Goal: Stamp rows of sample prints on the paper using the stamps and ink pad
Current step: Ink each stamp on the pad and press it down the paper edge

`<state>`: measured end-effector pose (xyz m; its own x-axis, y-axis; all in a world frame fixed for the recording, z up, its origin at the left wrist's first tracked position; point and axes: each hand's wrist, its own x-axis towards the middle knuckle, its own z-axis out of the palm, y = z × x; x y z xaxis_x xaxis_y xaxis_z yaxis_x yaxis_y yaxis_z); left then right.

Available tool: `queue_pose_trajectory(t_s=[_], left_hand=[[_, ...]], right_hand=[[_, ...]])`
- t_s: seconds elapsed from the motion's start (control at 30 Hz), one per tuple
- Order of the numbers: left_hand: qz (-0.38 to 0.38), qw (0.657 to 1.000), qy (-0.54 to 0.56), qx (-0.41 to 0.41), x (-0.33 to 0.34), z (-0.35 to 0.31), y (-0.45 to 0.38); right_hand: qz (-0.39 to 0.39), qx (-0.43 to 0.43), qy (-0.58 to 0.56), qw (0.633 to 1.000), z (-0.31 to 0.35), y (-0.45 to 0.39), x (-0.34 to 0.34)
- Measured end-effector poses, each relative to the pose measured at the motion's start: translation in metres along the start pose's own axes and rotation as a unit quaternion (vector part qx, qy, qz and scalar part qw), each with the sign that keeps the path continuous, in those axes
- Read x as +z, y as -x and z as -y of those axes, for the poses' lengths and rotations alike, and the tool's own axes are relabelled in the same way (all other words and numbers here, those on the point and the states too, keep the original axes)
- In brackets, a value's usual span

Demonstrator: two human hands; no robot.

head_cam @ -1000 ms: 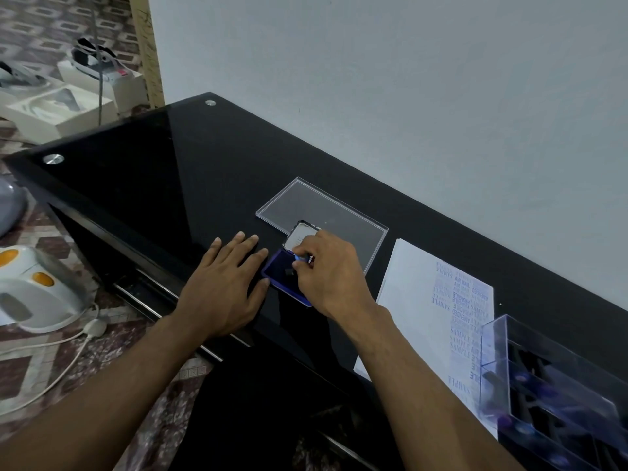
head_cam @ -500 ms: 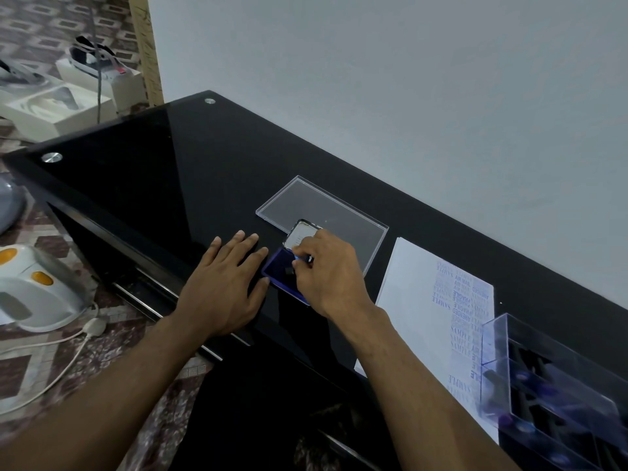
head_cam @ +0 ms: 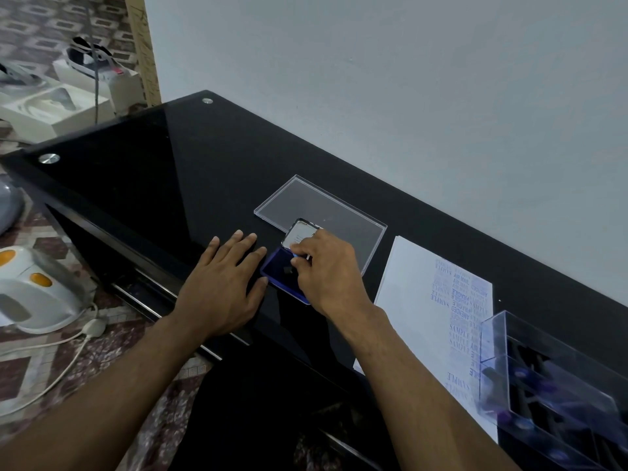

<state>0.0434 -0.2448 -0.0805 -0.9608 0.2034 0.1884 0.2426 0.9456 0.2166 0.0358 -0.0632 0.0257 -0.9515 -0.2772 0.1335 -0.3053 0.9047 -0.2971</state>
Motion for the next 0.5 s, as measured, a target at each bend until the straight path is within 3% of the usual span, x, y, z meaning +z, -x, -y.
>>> queue_pose_trajectory(t_s=[0.27, 0.5], left_hand=[[0.005, 1.000, 0.019, 0.000, -0.004, 0.000, -0.001], [-0.011, 0.998, 0.062, 0.017, -0.018, -0.021, -0.010]], right_hand=[[0.009, 0.012, -0.035, 0.999, -0.004, 0.003, 0.001], [-0.112, 0.057, -0.130, 0.983, -0.029, 0.023, -0.010]])
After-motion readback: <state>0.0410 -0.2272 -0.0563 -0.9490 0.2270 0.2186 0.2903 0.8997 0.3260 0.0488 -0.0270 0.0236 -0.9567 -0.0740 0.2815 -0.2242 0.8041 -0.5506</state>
